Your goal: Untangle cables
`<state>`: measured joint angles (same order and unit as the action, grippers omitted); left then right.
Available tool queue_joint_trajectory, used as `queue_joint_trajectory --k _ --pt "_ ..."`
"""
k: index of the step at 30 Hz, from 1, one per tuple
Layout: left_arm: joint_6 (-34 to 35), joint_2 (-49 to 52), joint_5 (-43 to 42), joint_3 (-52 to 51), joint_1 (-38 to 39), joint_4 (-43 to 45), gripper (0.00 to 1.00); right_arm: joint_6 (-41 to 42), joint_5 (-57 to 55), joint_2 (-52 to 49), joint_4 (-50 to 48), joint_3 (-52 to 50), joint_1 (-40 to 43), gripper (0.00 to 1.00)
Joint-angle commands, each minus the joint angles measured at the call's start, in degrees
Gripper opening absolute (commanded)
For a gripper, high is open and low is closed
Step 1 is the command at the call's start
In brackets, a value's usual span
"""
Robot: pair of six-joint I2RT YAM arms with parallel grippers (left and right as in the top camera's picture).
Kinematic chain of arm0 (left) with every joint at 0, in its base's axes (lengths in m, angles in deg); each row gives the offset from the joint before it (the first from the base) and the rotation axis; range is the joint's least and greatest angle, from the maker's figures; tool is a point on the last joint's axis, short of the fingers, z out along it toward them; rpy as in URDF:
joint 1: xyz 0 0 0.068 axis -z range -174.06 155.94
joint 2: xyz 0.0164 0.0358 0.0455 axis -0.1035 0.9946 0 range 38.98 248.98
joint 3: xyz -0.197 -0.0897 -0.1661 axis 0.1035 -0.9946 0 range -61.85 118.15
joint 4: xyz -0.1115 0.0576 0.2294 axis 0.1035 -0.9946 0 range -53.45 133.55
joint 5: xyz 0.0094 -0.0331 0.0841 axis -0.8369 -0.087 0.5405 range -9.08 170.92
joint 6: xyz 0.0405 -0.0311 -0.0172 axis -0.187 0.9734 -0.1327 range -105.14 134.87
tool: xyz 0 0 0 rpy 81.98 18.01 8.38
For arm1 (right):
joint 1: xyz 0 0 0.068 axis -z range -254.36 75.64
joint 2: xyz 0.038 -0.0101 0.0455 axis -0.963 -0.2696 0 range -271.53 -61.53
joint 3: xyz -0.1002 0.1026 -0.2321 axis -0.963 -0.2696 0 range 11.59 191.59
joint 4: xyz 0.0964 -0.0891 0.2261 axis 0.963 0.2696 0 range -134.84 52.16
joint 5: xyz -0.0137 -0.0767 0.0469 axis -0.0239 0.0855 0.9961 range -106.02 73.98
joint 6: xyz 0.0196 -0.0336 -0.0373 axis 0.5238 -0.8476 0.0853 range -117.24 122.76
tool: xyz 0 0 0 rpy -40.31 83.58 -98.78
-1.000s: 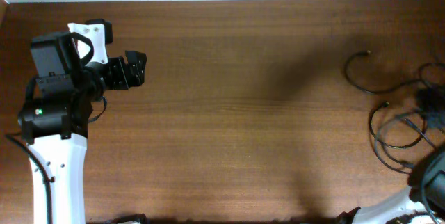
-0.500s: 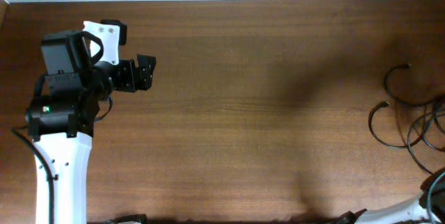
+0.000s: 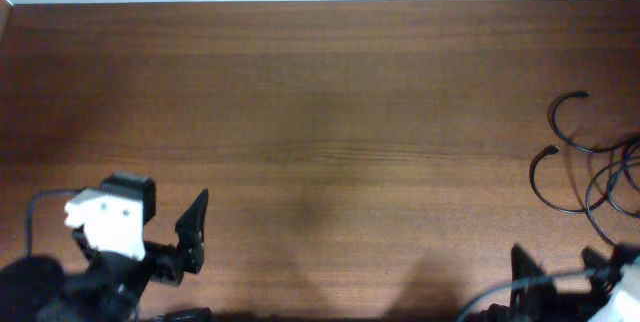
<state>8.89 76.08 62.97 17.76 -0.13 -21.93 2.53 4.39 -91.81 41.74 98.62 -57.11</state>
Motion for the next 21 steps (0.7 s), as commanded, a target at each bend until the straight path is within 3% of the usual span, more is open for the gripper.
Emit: queue_joint_trajectory --k 1,4,5,6,11,13,15,17,19,21 --pt "0.7 -5.3 4.3 0.2 0.0 -2.7 0.86 -3.0 3.4 3.1 5.0 0.1 -5.4 0.78" --pt "0.8 -9.3 5.0 0.2 0.0 -3.8 0.92 -4.1 7.9 10.5 8.5 0.4 -7.5 0.81" --pt "0.8 -10.6 6.4 0.2 0.0 -3.9 0.98 -4.0 7.5 14.9 10.7 0.8 -7.5 0.86" --pt "1.1 -11.4 6.5 0.3 0.0 -3.9 0.99 -3.8 8.2 18.5 10.7 0.8 -7.6 0.99" --pt "2.7 -11.8 7.3 0.2 0.0 -5.8 0.99 -3.9 12.1 24.3 10.7 0.4 -7.7 0.99" --pt "2.7 -11.8 7.3 0.2 0.1 -6.2 0.99 -4.1 5.3 24.7 10.6 0.3 -5.9 0.99" --pt "2.7 -11.8 7.3 0.2 0.1 -6.1 0.99 -12.6 3.5 29.1 6.8 0.1 -4.2 0.99" --pt "2.7 -11.8 7.3 0.2 0.1 -6.0 0.99 -23.8 18.0 29.9 5.7 -0.9 -4.9 0.99" --pt "2.7 -11.8 7.3 0.2 1.5 -6.0 0.99 -25.5 19.4 29.9 3.8 -5.1 -4.7 0.99" --pt "2.7 -11.8 7.3 0.3 2.2 -5.9 0.99 -25.4 19.5 29.9 -6.6 -14.3 -4.5 0.99"
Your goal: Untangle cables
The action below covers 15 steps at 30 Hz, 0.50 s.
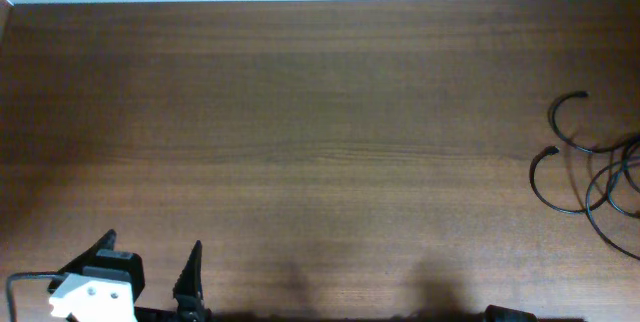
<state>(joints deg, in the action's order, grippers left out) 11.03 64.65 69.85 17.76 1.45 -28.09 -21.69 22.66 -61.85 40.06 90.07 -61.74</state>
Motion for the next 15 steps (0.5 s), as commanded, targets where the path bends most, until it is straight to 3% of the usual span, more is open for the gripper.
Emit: queue_joint_trajectory --k 1,5,7,12,15 --pt "0.5 -0.3 0.4 0.3 0.6 0.4 0.99 -1.2 1.2 0.0 -8.3 -10.2 0.3 0.99" --pt "0.5 -0.3 0.4 0.3 0.6 0.4 0.99 1.2 1.9 0.0 -25.2 -30.1 4.2 0.99" --pt "0.5 -0.3 0.4 0.2 0.6 0.4 0.99 7.3 3.2 0.0 -36.1 -40.6 4.8 0.99" --pt "0.5 -0.3 0.4 0.3 0.6 0.8 0.99 7.4 3.5 0.0 -63.6 -55.8 4.7 0.99" --pt "0.5 -0.3 0.4 0.3 0.6 2.3 0.99 7.4 -4.9 0.0 -69.2 -63.7 4.7 0.99"
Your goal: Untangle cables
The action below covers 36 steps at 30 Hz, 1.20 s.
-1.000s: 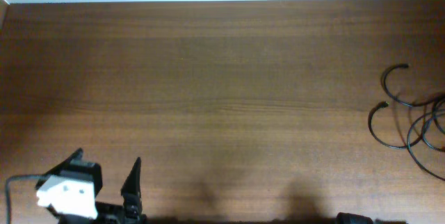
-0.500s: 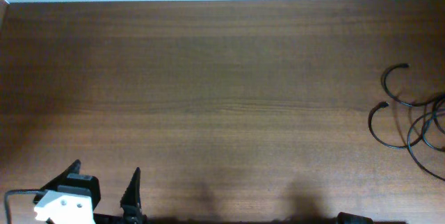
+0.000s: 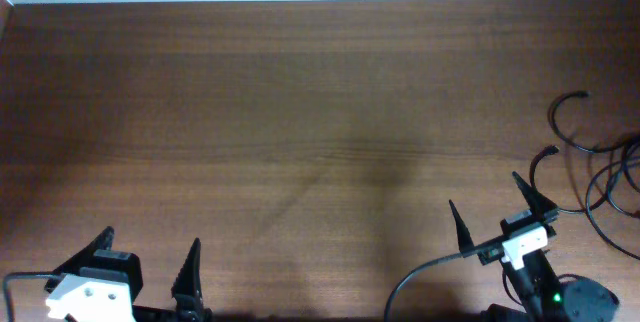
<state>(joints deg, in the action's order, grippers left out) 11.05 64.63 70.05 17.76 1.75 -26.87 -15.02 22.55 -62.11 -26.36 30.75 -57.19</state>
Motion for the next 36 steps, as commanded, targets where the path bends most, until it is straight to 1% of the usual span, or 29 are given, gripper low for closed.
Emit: queue_joint_trajectory --k 1,2,4,5,7,10,11,12,15,22,23,25,26,27,34,36 --pt "0.5 -0.3 0.2 0.2 0.3 1.1 0.99 1.4 -7.1 0.3 -8.8 -7.3 0.2 0.99" --pt "0.5 -0.3 0.2 0.3 0.3 1.1 0.99 7.0 -13.7 0.3 -13.2 -8.7 0.2 0.99" --pt "0.5 -0.3 0.3 0.3 0.3 1.1 0.99 14.7 -23.8 0.3 -19.0 -11.0 0.2 0.99" --pt "0.5 -0.3 0.3 0.2 0.3 1.1 0.99 16.9 -26.4 0.3 -21.4 -12.9 0.2 0.99" --pt "0.5 -0.3 0.3 0.2 0.3 1.1 0.99 18.8 -26.4 0.3 -24.6 -17.2 0.2 0.99" --pt "0.5 -0.3 0.2 0.2 0.3 1.1 0.99 18.8 -26.4 0.3 -23.5 -18.8 0.2 0.99" --pt "0.5 -0.3 0.3 0.2 0.3 1.1 0.99 18.8 -26.4 0.3 -20.7 -18.8 0.2 0.99" --pt "0.5 -0.3 0.2 0.2 0.3 1.1 0.99 18.8 -26.3 0.2 -15.3 -18.8 0.2 0.99" --pt "0.5 -0.3 0.2 0.2 0.3 0.3 0.99 19.8 -25.3 -1.9 -15.0 -18.8 0.1 0.99" --pt "0.5 -0.3 0.2 0.2 0.3 -1.0 0.99 19.8 -25.3 -1.9 -15.0 -18.8 0.0 0.99" --pt "0.6 -0.3 0.2 0.3 0.3 -0.9 0.99 19.8 -25.3 -0.5 -15.1 -18.8 -1.0 0.99" --pt "0.5 -0.3 0.2 0.3 0.3 -1.0 0.99 19.8 -25.3 0.1 -15.0 -18.8 -9.0 0.99" --pt "0.5 -0.3 0.2 0.3 0.3 -0.9 0.99 19.8 -25.3 0.3 -15.1 -18.8 -16.3 0.99" --pt "0.6 -0.3 0.0 0.3 0.3 -1.3 0.99 19.8 -25.3 0.3 -15.0 -18.8 -18.3 0.99" --pt "1.1 -0.3 -0.3 -0.1 0.3 -1.0 0.99 19.8 -25.3 0.3 -15.1 -18.8 -18.3 0.99" --pt "2.0 -0.6 -1.2 -4.9 0.3 0.7 0.99 19.8 -25.3 0.3 -15.1 -18.8 -18.3 0.99"
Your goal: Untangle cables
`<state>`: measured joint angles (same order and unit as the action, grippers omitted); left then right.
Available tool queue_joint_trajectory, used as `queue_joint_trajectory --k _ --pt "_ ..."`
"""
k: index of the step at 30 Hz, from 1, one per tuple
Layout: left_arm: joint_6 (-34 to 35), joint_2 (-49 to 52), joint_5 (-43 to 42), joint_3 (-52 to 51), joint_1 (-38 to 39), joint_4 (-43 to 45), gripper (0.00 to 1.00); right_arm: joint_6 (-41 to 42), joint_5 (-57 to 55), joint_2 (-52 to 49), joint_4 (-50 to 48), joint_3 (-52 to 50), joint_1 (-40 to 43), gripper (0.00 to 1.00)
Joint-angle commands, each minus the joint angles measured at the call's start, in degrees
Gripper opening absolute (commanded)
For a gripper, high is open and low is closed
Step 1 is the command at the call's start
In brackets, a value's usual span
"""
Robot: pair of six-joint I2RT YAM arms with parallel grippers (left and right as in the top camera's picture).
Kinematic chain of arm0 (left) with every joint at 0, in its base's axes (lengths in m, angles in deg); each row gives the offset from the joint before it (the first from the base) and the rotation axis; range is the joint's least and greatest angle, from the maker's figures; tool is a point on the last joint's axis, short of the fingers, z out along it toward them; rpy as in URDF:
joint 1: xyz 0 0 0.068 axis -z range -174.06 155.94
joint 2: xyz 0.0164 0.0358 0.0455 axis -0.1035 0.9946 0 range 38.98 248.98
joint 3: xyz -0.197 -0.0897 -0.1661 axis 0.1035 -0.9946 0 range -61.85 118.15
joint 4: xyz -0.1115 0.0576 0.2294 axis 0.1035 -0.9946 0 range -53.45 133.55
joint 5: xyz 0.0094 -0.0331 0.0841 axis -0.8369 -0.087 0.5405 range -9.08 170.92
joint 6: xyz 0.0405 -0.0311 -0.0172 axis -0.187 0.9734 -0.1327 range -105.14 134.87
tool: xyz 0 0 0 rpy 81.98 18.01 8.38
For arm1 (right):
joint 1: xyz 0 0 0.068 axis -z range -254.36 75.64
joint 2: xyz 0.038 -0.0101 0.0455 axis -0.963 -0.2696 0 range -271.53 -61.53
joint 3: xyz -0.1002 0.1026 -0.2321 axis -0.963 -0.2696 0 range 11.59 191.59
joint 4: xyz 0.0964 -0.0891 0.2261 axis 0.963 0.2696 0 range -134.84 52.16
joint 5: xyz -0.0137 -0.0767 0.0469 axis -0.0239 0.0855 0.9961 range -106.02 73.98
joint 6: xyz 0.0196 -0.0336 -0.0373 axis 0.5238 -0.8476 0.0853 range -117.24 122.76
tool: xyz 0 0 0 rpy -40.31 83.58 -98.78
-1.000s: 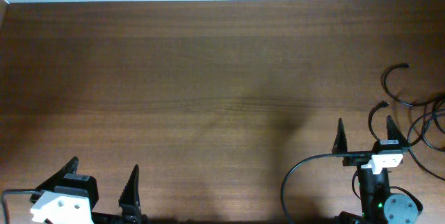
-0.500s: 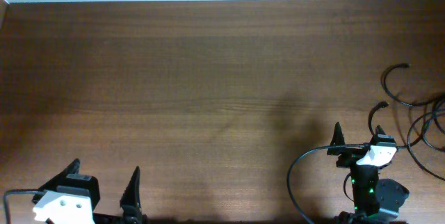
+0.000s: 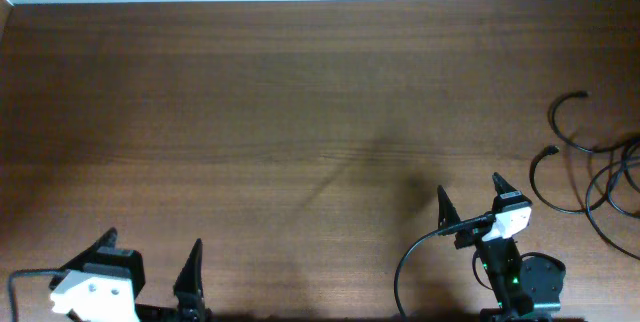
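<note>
A tangle of thin black cables [image 3: 600, 167] lies at the table's right edge, with two curved free ends reaching left and the rest running out of view. My right gripper [image 3: 470, 197] stands open left of the cables, apart from them, nothing between its fingers. At the front left edge my left gripper [image 3: 148, 252] is open and holds nothing.
The brown wooden table [image 3: 300, 102] fills the view, with a pale wall strip along its far edge. A black lead [image 3: 405, 267] curves down from the right wrist to the front edge.
My right gripper has shifted a little to the left and farther onto the table, its fingers still spread. The left gripper and the cables have stayed where they were.
At first my left gripper was open a bit in from the front left edge and the right arm was barely in view at the bottom right. The left one then sat lower at the edge, the right out of sight. Afterwards the right gripper stood open near the cables.
</note>
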<state>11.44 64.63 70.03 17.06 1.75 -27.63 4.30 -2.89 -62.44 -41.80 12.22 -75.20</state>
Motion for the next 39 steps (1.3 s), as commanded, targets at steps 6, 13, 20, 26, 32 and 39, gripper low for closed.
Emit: queue_joint_trajectory --k 6,13,20,26,32,39 --pt "10.4 -3.9 -25.8 -45.3 0.3 29.0 0.99 0.5 0.1 0.7 0.4 -0.3 -0.3 0.99" --pt "-14.8 -3.9 -26.8 -51.8 0.3 45.6 0.99 0.5 0.1 0.7 0.4 -0.3 -0.3 0.99" --pt "-19.2 -15.2 -32.8 -66.4 0.3 71.0 0.99 0.5 0.1 0.7 0.4 -0.3 -0.3 0.99" --pt "-19.5 -22.8 -20.4 -73.2 2.1 80.7 0.99 0.5 0.1 0.6 0.4 -0.3 -0.3 0.99" --pt "-19.5 -25.4 -14.3 -78.4 2.1 75.2 0.99 0.5 0.1 0.6 0.4 -0.3 -0.3 0.99" --pt "-19.0 -25.4 -10.7 -78.4 2.1 68.0 0.99 0.5 0.1 0.6 0.4 -0.3 -0.3 0.99"
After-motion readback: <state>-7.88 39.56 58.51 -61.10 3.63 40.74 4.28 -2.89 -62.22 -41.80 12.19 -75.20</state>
